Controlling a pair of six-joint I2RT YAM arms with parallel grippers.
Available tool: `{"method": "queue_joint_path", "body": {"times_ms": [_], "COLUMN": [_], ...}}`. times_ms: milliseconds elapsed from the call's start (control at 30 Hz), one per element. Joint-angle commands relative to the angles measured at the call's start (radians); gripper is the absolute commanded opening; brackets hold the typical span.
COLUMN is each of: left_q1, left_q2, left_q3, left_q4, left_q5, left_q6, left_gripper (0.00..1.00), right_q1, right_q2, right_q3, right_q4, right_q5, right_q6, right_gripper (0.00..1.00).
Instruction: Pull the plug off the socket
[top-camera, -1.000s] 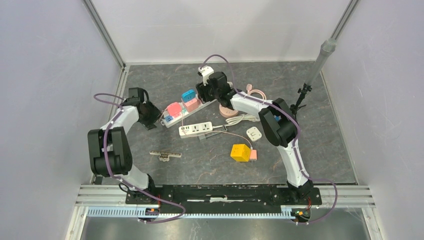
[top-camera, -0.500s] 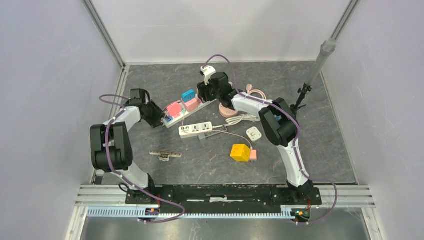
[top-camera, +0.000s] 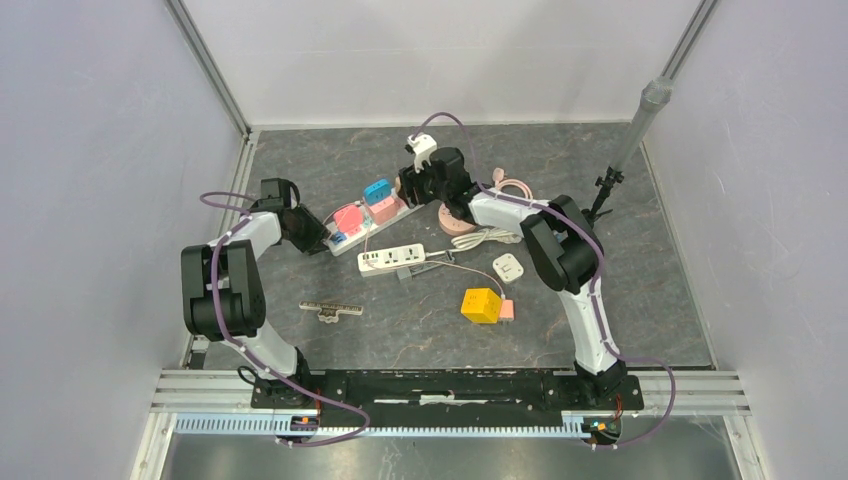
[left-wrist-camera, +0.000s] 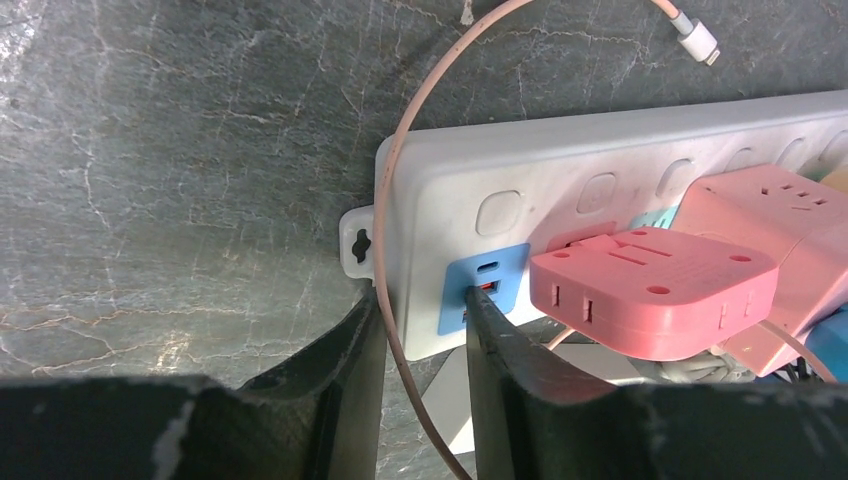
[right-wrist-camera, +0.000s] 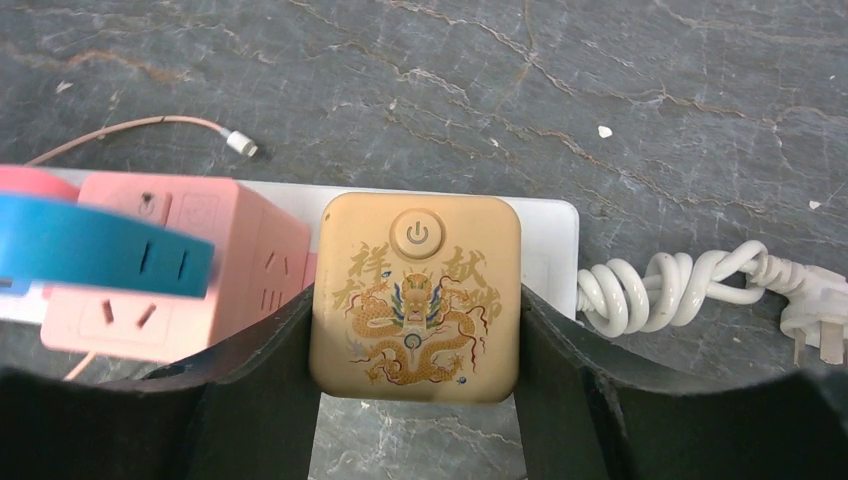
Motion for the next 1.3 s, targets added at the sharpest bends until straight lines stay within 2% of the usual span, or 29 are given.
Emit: {"method": "queue_joint_path", "body": {"times_ms": [0,133,233,400,433,633,767,833,933,967,1267], "left_q1": [-0.008,-0.015,-0.019,-0.03,-0.033,-0.041,-0.043,-0.042,-0.042,-0.042,-0.042], "left_q2": [0.037,0.054,0.062,0.077,0.081,0.094,0.098,0.101,0.106,0.106,0.106], "left_q3": [-0.023,-0.009,-0.004,0.007,0.009,0.019,0.025,0.028,0.034,0.035,0.045], "left_q4": [-0.06,-0.077,-0.091,-0.114,-0.116,-0.134,-0.148,-0.151,-0.155,-0.157,-0.164], "left_q5": [-0.088,-0.1,-0.11,-0.131,-0.132,-0.147,-0.16,-0.158,-0.15,-0.151,-0.154], "left_q6": [-0.014,-0.01,-0.007,0.0,0.001,0.006,0.011,0.013,0.014,0.013,0.021], "left_gripper": [0.35,0.34,0.33,0.33,0.32,0.31,0.3,0.3,0.3,0.3,0.29], "right_q1": [0.017,0.017,0.012,-0.045,-0.043,0.018,0.012,-0.017,-0.09,-0.104,-0.107], "right_q2": [-0.138,-0.099,-0.094,-0.046,-0.036,-0.05,-0.077,-0.094,-0.114,-0.115,-0.155], "right_q3": [-0.105,-0.037,-0.048,-0.048,-0.031,0.037,0.035,0.014,-0.075,-0.076,-0.072], "right_q4": [0.257,0.154,0.157,0.281,0.274,0.129,0.1,0.149,0.391,0.42,0.351], "right_q5": [-0.177,-0.153,-0.122,-0.271,-0.275,-0.181,-0.116,-0.157,-0.301,-0.314,-0.271], "right_q6": [-0.025,-0.087,-0.064,0.239,0.253,0.062,0.017,0.096,0.375,0.413,0.297], "right_gripper": [0.0,0.0,0.0,0.0,0.0,0.0,0.0,0.0,0.0,0.0,0.0]}}
